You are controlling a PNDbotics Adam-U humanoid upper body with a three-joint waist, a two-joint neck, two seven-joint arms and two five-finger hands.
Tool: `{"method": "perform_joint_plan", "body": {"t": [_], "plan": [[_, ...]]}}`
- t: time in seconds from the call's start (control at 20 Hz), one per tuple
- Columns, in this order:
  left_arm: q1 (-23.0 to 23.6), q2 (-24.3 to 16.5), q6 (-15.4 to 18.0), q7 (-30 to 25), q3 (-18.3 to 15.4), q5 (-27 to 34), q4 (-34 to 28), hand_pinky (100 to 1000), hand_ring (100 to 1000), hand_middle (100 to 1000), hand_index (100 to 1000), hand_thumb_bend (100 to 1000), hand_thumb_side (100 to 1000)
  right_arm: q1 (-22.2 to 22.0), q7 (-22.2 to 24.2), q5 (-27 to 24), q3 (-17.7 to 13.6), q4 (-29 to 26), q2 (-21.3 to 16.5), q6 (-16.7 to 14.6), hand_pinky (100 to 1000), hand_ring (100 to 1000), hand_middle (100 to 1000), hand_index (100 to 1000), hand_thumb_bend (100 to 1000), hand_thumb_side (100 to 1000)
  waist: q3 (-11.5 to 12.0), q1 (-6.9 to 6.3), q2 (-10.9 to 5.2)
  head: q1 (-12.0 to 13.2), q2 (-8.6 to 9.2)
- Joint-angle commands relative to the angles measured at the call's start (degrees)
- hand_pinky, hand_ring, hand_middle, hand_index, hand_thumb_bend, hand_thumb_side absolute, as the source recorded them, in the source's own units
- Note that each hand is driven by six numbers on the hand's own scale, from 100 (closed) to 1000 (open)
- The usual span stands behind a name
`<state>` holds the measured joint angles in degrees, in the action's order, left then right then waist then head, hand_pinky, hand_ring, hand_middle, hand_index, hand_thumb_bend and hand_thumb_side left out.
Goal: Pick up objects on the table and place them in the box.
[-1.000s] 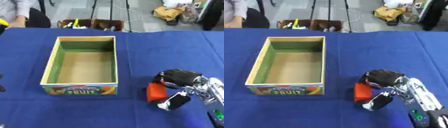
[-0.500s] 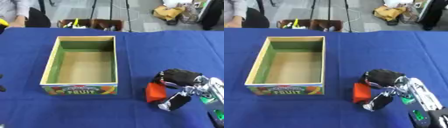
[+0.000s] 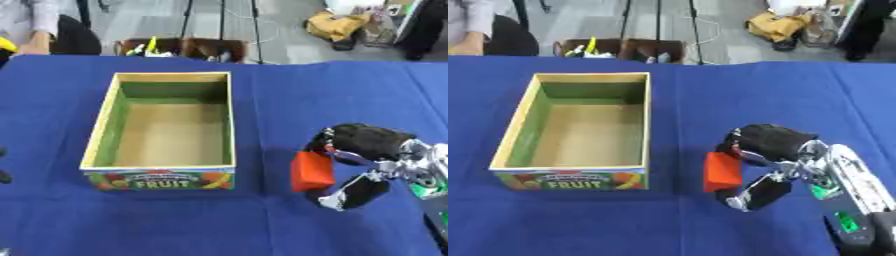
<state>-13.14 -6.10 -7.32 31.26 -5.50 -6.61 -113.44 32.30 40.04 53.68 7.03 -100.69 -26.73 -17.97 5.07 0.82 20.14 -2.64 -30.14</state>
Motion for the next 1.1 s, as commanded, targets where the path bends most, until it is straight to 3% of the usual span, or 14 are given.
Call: {"method": "perform_joint_plan", "body": {"t": [0.05, 0.1, 0.15, 0.35, 0.4, 0.45, 0.6, 0.85, 1.1], "plan": [[-0.46, -1.12, 0.03, -0.16, 0.31, 0.0, -1.15, 254, 507, 550, 410, 100, 836, 1.52, -1.38, -1.2, -0.97, -1.89, -2.14, 0.91, 577, 652, 435, 558, 100, 507, 0.11, -0.02, -1.28, 0.09, 0.45], [-0.47, -1.13, 0.04, -0.15, 0.3, -0.01, -1.15, 254, 507, 550, 410, 100, 836, 1.81, -1.81, -1.56, -1.1, -2.06, -2.37, 1.24, 578, 652, 432, 556, 100, 549, 0.14, 0.01, -1.31, 0.12, 0.43], [-0.46, -1.15, 0.05, -0.14, 0.29, -0.01, -1.15, 254, 507, 550, 410, 100, 836, 2.21, -2.44, -1.94, -1.35, -2.33, -2.68, 1.7, 576, 650, 425, 551, 100, 511, 0.14, 0.04, -1.35, 0.19, 0.41], [-0.43, -1.24, 0.04, -0.13, 0.3, -0.01, -1.15, 255, 507, 550, 410, 100, 836, 4.53, -5.1, -3.73, -1.96, -3.38, -4.37, 3.67, 574, 642, 409, 536, 100, 502, 0.17, 0.15, -1.5, 0.27, 0.22], [-0.41, -1.26, 0.04, -0.16, 0.33, -0.02, -1.15, 255, 507, 550, 410, 100, 836, 5.32, -5.68, -4.25, -2.08, -3.58, -4.83, 4.15, 574, 642, 409, 535, 100, 563, 0.23, 0.19, -1.55, 0.25, 0.17], [-0.39, -1.29, 0.02, -0.19, 0.34, -0.03, -1.15, 255, 507, 550, 410, 100, 845, 6.25, -6.3, -4.8, -2.19, -3.78, -5.31, 4.63, 574, 638, 401, 528, 100, 508, 0.32, 0.23, -1.62, 0.19, 0.13], [-0.28, -1.44, -0.02, -0.33, 0.48, -0.01, -1.15, 254, 507, 550, 410, 100, 837, 9.37, -7.74, -6.7, -2.14, -3.61, -6.69, 6.03, 574, 640, 398, 524, 100, 503, 0.69, 0.46, -1.84, -0.22, 0.04], [-0.11, -1.73, -0.05, -0.51, 0.62, -0.05, -1.15, 254, 508, 550, 410, 100, 838, 13.93, -8.28, -9.45, -1.15, -0.82, -8.33, 6.57, 572, 637, 385, 510, 100, 500, 1.45, 1.02, -2.1, -1.13, 0.05], [-0.32, -1.74, 0.0, -0.82, 0.92, 0.12, -1.15, 255, 507, 550, 410, 100, 837, 19.04, -6.77, -11.71, 0.03, 4.16, -7.56, 7.22, 571, 637, 375, 502, 100, 503, 2.68, 1.38, -2.07, -2.45, 0.16]]}}
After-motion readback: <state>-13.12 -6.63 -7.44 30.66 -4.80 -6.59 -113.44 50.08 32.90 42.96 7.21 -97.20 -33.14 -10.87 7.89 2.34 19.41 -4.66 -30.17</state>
